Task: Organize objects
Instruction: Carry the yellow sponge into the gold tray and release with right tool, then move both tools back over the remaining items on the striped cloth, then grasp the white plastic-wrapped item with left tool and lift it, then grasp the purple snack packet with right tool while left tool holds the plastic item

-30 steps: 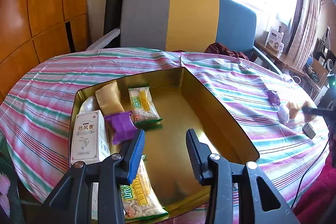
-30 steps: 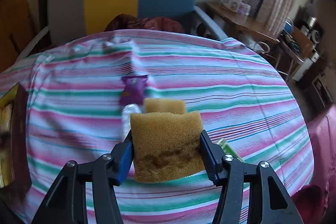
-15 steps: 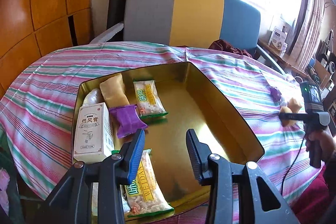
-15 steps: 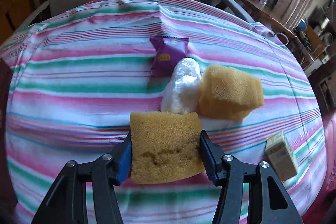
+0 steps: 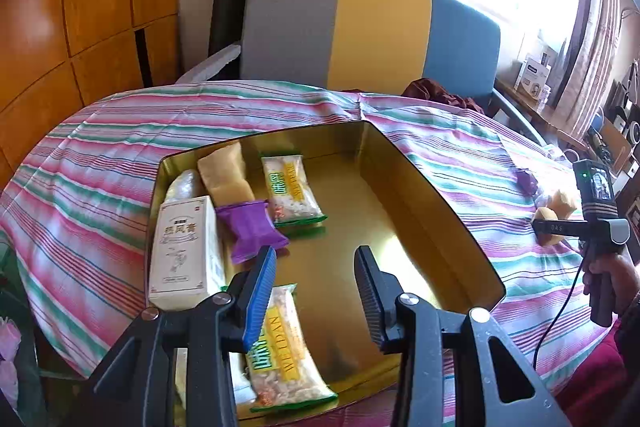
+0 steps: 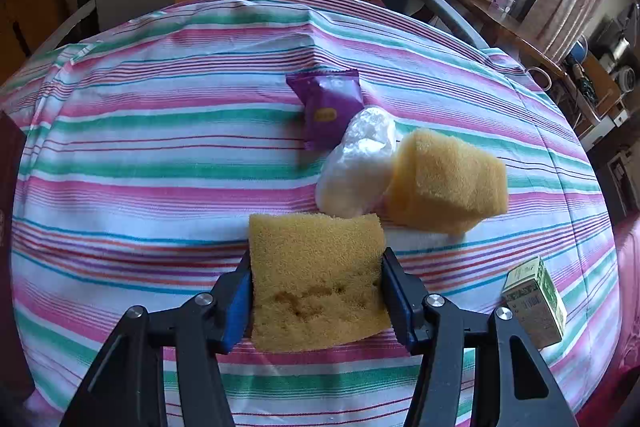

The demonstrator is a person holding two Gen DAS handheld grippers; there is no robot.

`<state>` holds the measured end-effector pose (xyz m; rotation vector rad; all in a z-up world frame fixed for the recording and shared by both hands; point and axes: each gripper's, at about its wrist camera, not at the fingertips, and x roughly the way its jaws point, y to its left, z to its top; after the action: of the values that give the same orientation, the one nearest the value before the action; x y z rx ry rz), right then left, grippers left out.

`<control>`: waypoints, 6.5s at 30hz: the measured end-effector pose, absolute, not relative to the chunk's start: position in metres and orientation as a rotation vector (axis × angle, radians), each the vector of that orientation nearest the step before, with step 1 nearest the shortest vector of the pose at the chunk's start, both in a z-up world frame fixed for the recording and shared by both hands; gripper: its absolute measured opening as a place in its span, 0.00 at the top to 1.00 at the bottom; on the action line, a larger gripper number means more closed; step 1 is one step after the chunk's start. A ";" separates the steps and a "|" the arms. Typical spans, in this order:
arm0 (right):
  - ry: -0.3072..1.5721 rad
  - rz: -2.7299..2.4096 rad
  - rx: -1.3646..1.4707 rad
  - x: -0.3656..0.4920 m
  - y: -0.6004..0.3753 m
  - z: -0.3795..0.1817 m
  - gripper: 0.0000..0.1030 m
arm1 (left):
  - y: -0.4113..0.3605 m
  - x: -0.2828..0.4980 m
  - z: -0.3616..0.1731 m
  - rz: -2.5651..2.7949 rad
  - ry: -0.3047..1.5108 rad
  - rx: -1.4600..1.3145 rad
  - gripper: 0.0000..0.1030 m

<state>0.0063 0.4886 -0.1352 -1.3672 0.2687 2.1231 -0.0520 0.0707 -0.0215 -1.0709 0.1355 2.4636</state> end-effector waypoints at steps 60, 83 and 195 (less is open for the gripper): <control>0.271 2.841 -1.612 -0.114 0.158 -0.105 0.17 | -0.021 -0.054 -0.033 2.621 0.023 -1.156 0.59; 0.510 2.550 -1.208 0.037 0.363 -0.045 0.13 | 0.079 -0.030 -0.010 2.407 0.221 -1.017 0.58; 0.156 2.287 -1.467 -0.090 0.556 -0.112 0.13 | 0.314 -0.010 -0.074 1.759 0.234 -1.143 0.75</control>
<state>-0.0897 0.5560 -0.1123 -1.4672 0.1558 2.2866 -0.0097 0.3137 -0.0741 -1.1429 0.2342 1.7593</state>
